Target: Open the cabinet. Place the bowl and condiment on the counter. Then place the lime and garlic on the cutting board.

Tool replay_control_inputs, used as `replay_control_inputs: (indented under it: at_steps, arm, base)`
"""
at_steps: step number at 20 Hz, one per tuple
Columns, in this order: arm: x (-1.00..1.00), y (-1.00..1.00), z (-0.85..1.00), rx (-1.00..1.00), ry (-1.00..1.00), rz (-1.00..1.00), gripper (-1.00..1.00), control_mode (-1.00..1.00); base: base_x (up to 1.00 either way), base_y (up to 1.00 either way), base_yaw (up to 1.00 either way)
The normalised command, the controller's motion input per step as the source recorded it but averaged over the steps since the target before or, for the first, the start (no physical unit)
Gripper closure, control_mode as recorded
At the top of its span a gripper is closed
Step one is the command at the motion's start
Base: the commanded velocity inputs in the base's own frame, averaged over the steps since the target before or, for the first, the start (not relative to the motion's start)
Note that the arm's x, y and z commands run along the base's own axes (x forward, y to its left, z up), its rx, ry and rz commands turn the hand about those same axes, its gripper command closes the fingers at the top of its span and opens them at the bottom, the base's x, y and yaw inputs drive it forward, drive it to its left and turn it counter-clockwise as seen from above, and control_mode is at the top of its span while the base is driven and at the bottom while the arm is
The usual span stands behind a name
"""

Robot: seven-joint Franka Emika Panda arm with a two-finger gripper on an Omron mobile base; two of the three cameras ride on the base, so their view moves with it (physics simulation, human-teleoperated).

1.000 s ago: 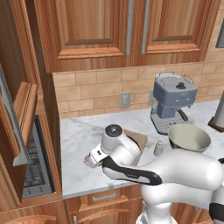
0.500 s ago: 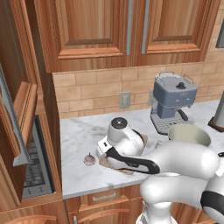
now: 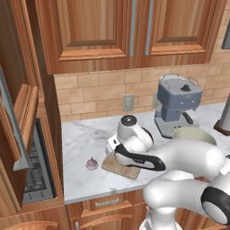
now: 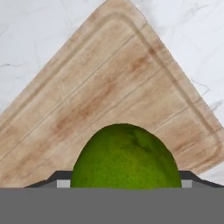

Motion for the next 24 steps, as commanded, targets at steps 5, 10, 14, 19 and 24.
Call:
replay_control_inputs:
  at_steps: [5, 10, 14, 19, 24]
  arm:
    - [0.17, -0.33, 0.0, 0.0, 0.0, -0.06, 1.0, -1.0]
    - [0.2, -0.29, 0.0, 0.0, 0.0, -0.06, 1.0, -1.0]
    - [0.24, -0.19, -0.09, 0.0, 0.02, -0.05, 1.0, -1.0]
    - [0.35, 0.0, -0.19, 0.05, 0.0, 0.0, 1.0, -1.0]
    - [0.35, 0.0, -0.1, 0.06, 0.0, 0.0, -1.0, -1.0]
  base:
    - [0.0, 0.0, 0.0]
    - [0.0, 0.0, 0.0]
    - [0.0, 0.0, 0.0]
    - [0.0, 0.0, 0.0]
    - [0.0, 0.0, 0.0]
